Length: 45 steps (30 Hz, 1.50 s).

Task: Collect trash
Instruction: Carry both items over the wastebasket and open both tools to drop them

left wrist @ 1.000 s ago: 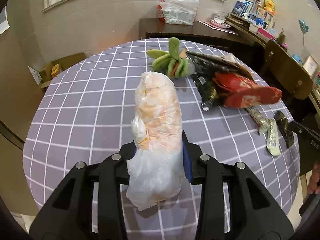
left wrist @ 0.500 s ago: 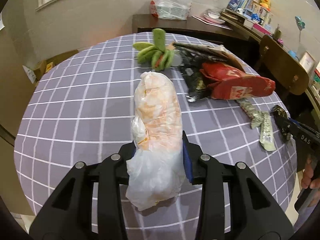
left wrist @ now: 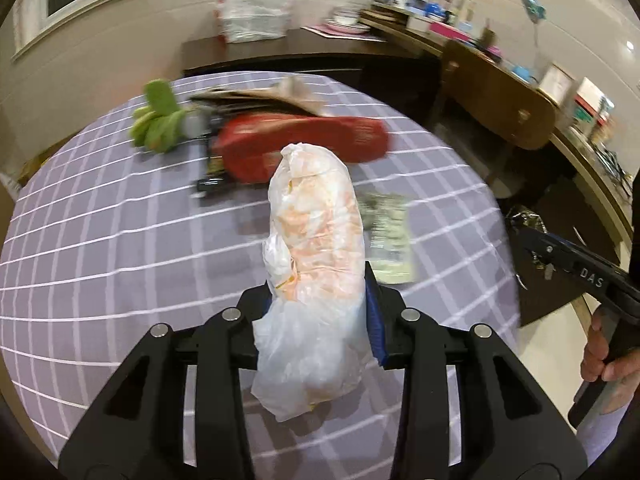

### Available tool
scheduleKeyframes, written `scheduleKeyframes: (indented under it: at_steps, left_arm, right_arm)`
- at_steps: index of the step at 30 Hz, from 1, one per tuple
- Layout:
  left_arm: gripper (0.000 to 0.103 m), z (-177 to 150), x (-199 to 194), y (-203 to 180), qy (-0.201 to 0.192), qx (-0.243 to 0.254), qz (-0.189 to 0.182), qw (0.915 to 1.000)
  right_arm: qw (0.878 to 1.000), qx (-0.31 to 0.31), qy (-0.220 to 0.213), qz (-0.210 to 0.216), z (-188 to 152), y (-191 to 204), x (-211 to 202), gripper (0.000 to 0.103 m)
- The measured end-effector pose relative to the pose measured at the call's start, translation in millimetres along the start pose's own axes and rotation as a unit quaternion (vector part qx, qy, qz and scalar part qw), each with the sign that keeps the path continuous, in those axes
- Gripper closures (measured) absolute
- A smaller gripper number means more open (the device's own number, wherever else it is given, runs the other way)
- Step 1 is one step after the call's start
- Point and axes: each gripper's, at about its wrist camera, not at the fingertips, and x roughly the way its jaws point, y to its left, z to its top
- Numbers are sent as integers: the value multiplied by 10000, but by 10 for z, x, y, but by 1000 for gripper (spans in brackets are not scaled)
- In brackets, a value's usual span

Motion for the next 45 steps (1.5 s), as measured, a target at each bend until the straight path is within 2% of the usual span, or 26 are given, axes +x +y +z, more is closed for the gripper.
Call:
scheduleKeyframes:
  at_steps: [8,15,21,27,29,31,32,33,36,41,43,44,45]
  left_arm:
    - [66,82,98,-790,53,576,-282,9979]
    - [66,225,297,-1437,143,957,-552,9938]
    - [66,225,540,-2041,344,1392,-836,9861]
    - [65,163,906,-2526,702,1749,-967,9773]
    - [64,140,998,-2622,791,1813,-981,9753]
    - [57,122,1095,-2742,810,1934,-918,9734]
    - [41,119,1129,-2784,789,1982,-847,9733]
    - [35,113,1143,-2811,747,2030,-778,9732]
    - [35,126,1190,-2824,717,2087,-771,9723]
    - [35,205,1260,-2668,769,1927,-650,9761]
    - [35,228,1276,-2600,783,1879,-592,9773]
    - [35,235,1279,-2574,797,1859,-571,9777]
    - [35,238,1286,-2548,815,1842,-553,9779]
  right_arm:
    - [9982,539,-124,-215,-115,-734,-228,82]
    - [9941,917,-121,-565,-236,-1311,-334,82]
    - [9875,1319,6,-857,-383,-1826,-349,82]
    - [9824,1539,168,-1046,-467,-2138,-282,82]
    - [9808,1593,234,-1097,-494,-2210,-249,82]
    - [9797,1637,289,-1120,-522,-2266,-216,82]
    - [9791,1653,315,-1146,-531,-2294,-196,82]
    - [9785,1663,338,-1169,-534,-2309,-175,82]
    - [9777,1704,382,-1169,-518,-2309,-107,82]
    - [9801,1637,463,-1025,-417,-2210,91,82]
    - [9822,1532,381,-1016,-359,-2143,148,79]
    - [9824,1466,301,-1121,-338,-2110,157,72]
    - [9820,1422,221,-1222,-323,-2091,154,48]
